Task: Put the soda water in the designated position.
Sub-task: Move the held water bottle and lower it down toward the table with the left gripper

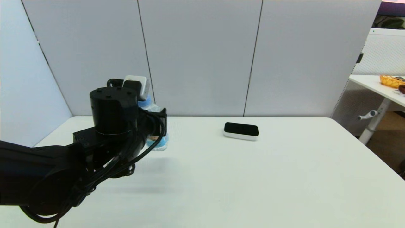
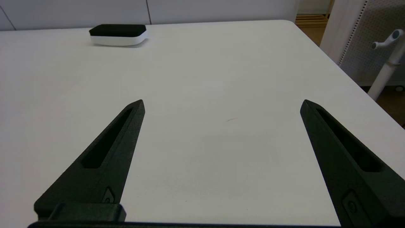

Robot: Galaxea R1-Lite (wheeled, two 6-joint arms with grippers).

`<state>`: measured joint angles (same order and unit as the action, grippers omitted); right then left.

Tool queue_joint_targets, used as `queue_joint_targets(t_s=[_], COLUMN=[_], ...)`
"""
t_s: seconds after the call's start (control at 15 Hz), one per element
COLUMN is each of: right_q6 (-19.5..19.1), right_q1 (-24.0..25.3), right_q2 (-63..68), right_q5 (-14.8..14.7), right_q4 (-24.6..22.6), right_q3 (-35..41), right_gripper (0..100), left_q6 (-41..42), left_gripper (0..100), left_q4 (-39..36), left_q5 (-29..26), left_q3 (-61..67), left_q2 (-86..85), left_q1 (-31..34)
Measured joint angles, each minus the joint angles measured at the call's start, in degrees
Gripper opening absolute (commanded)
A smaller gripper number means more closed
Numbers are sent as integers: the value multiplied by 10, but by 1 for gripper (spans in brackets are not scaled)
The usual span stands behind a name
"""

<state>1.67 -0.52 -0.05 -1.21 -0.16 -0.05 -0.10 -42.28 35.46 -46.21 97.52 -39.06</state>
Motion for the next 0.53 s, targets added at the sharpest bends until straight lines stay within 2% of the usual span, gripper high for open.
queue_joint_targets(t_s=[0.53], right_q6=[0], right_q1=[0], right_q2=[0], right_q5=[0], right_q4=[0], right_q3=[0], right_gripper=[100], left_q6=[0], left_gripper=[0], left_q4=[34], left_q5=[-7], left_q3=[-92], left_q2=[76], left_q1=[-22])
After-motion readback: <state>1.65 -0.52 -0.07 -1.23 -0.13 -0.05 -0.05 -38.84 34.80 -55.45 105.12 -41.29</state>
